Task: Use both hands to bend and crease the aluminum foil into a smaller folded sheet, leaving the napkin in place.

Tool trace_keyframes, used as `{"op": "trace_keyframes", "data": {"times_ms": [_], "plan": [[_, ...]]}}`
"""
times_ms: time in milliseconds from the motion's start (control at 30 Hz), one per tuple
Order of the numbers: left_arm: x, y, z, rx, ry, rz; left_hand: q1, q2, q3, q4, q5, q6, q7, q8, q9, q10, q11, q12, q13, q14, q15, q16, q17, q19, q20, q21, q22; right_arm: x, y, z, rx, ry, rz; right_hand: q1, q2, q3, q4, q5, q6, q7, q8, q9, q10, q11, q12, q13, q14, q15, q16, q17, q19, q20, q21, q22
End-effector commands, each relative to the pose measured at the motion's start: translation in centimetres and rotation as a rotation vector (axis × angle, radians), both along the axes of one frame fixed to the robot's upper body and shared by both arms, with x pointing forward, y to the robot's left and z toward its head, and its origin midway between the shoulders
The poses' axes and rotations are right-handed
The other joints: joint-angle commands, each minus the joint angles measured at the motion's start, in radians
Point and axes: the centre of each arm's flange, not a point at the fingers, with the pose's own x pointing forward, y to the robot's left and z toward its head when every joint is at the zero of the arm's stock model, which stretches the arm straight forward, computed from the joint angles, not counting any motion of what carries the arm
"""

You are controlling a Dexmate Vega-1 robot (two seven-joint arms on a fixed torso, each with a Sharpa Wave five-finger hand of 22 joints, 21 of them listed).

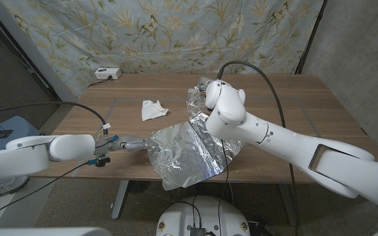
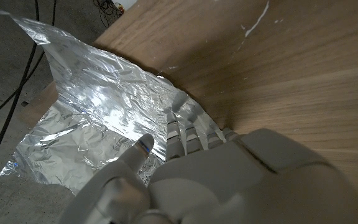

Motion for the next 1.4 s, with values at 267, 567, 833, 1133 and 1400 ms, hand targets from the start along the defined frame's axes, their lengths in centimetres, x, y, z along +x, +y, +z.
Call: {"op": "trace_keyframes", "data": {"times_ms": [267,567,833,1133,1400], "plan": [[0.0,0.3,0.0,-0.001,0.001,0.012,0.017,0.002,0.003,-0.008,0.001,0.008,-0.001,-0.002,0.004,-0.004,0.0,0.0,0.004,-0.002,-0.007,-0.004,0.001,-0.078,0.005,0.007,0.001,-0.5,2.2,0.1,-0.012,0.007,0.055,0.001,0.014,-0.005,-0.002,-0.005,0.003,0.005,-0.003,0.005,0.003,0.01,-0.001,0.002,-0.002,0.011,-0.001,0.003,0.002,0.009,0.004,0.006],[0.0,0.0,0.5,0.104,-0.023,0.052,0.023,0.0,0.0,-0.013,0.0,0.027,0.007,0.004,0.004,0.026,-0.005,0.011,0.004,0.027,-0.016,0.004,0.002,-0.076,0.004,0.006,0.001,-0.2,2.5,-0.1,-0.026,0.015,0.062,-0.003,0.017,-0.009,0.0,-0.007,0.002,0.007,-0.006,0.006,-0.001,0.009,-0.002,0.002,-0.003,0.013,-0.002,0.003,0.002,0.01,0.004,0.006],[-0.2,-0.5,1.4,0.157,-0.034,0.081,0.019,0.0,-0.011,-0.007,-0.003,0.048,0.021,0.007,0.005,0.068,-0.009,0.024,0.006,0.056,-0.024,0.012,0.005,-0.074,0.002,0.006,0.002,0.0,2.5,-0.1,-0.027,0.012,0.069,-0.007,0.02,-0.011,0.001,-0.008,-0.002,0.008,-0.01,0.006,-0.005,0.011,-0.003,0.002,-0.005,0.012,-0.003,0.003,0.001,0.011,0.003,0.006],[-0.3,-0.5,1.6,0.166,-0.035,0.086,0.018,0.0,-0.015,-0.005,-0.004,0.048,0.031,0.005,0.005,0.07,-0.011,0.023,0.006,0.061,-0.024,0.011,0.005,-0.074,0.0,0.006,0.002,-0.1,2.7,0.2,-0.027,-0.002,0.077,-0.011,0.023,-0.014,0.003,-0.009,-0.003,0.006,-0.013,0.005,-0.006,0.012,-0.002,0.002,-0.005,0.012,-0.003,0.004,0.002,0.011,0.003,0.006],[-0.3,-0.5,1.5,0.154,-0.032,0.086,0.018,0.0,-0.017,-0.004,-0.004,0.043,0.033,0.002,0.005,0.068,-0.008,0.021,0.006,0.061,-0.025,0.009,0.004,-0.075,0.0,0.005,0.002,-0.8,3.6,0.3,-0.028,0.003,0.107,-0.014,0.025,-0.017,0.003,-0.01,-0.003,0.012,-0.015,0.006,-0.004,0.017,-0.001,0.002,-0.003,0.018,-0.002,0.004,0.005,0.017,0.004,0.006]]}}
